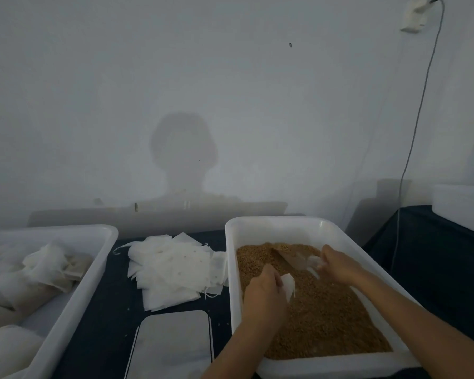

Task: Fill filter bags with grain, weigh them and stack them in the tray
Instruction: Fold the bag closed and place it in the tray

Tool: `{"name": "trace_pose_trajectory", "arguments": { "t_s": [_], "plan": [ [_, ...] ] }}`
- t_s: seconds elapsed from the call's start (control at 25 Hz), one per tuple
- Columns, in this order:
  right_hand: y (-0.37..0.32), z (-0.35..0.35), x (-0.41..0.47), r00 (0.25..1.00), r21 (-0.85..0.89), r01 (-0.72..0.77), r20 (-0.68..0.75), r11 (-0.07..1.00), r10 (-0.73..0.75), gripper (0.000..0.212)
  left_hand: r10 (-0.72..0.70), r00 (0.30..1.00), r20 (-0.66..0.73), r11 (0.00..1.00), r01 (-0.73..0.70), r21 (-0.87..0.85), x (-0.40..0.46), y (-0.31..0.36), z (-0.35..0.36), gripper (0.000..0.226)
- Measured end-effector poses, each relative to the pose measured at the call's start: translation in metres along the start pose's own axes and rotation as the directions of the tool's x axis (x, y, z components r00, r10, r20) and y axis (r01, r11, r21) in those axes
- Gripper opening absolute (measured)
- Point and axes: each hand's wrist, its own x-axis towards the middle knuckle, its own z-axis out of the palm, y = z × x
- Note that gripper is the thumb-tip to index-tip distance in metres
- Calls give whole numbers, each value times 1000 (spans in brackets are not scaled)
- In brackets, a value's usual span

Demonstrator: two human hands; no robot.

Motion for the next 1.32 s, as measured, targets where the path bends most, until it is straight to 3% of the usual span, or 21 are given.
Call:
{"name": "trace_pose_trajectory", "arguments": {
  "t_s": [0.24,0.44,0.6,0.76,0.96,1.32],
  "plan": [
    [23,-55,-67,996,327,77,24,942,-89,9,6,1000,-19,988,-3,154,20,-2,-13,11],
    [23,-83,-119,957,385,186,139,904,-255,6,17,1000,-12,981,-14,195,25,-8,-12,8],
    [11,-96,-134,937,321,241,168,916,-305,5,38,999,-31,983,-32,183,23,-8,-10,9],
    [2,-111,-138,952,59,247,171,967,-253,9,85,996,-32,987,-80,137,20,-9,-9,18],
    [-15,-126,-139,950,-207,267,220,941,-221,19,121,992,-28,985,-117,128,17,-7,-7,18],
    [-37,-152,-126,940,-389,314,256,866,-226,20,128,990,-58,979,-117,165,16,-5,-6,16]
  ]
}}
